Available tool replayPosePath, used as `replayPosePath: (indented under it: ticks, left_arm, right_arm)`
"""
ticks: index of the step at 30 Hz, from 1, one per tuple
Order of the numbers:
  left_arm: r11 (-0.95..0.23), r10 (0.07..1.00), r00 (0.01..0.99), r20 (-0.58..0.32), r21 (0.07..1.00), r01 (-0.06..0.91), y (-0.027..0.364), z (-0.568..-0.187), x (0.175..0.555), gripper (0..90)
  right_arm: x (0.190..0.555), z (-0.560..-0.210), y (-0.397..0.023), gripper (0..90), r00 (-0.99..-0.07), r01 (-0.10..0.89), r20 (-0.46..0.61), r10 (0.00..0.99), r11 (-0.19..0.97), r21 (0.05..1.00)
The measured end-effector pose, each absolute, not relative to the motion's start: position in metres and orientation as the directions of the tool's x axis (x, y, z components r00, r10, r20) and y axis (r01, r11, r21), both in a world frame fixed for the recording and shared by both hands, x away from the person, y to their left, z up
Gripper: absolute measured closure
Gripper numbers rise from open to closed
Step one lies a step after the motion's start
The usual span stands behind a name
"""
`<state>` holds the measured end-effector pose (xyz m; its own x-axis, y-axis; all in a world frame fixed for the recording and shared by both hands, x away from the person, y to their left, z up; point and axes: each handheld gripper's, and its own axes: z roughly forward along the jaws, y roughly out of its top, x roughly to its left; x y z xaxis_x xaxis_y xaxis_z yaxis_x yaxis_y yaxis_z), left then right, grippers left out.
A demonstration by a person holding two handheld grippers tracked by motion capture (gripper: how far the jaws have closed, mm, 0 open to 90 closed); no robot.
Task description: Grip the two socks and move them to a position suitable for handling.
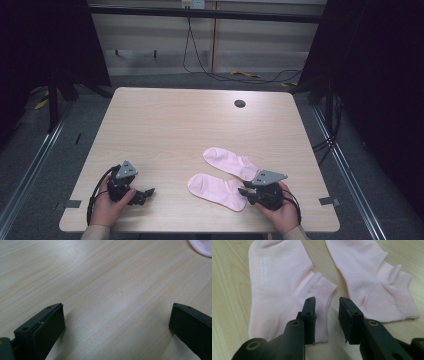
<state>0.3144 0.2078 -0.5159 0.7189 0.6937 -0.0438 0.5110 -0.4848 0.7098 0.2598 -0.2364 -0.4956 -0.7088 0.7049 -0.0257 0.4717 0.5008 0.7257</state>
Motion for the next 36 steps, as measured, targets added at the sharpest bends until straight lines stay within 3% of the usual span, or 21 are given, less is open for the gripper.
replayPosePath:
  ticks: [7,12,19,26,36]
  left_arm:
    - [-0.474,0.71,0.703,-0.043,0.71,0.521,0.205,-0.515,0.312,0.8]
    - [-0.444,0.717,0.692,-0.086,0.709,0.548,0.198,-0.509,0.311,14.4]
    - [-0.402,0.685,0.711,-0.16,0.731,0.552,0.17,-0.497,0.312,13.5]
    - [-0.446,0.666,0.735,-0.126,0.722,0.529,0.139,-0.493,0.312,16.2]
    - [-0.477,0.649,0.752,-0.114,0.709,0.519,0.103,-0.49,0.322,42.5]
  right_arm:
    - [0.261,-0.496,-0.236,68.3,-0.695,0.494,-0.005,0.719,0.482,0.724]
    - [0.26,-0.495,-0.235,72.5,-0.697,0.501,0.003,0.717,0.484,0.717]
    - [0.261,-0.495,-0.235,78.4,-0.704,0.51,0.025,0.71,0.48,0.714]
    - [0.26,-0.495,-0.234,78.9,-0.703,0.508,0.021,0.711,0.481,0.715]
    - [0.26,-0.495,-0.235,77.8,-0.703,0.504,0.017,0.711,0.481,0.717]
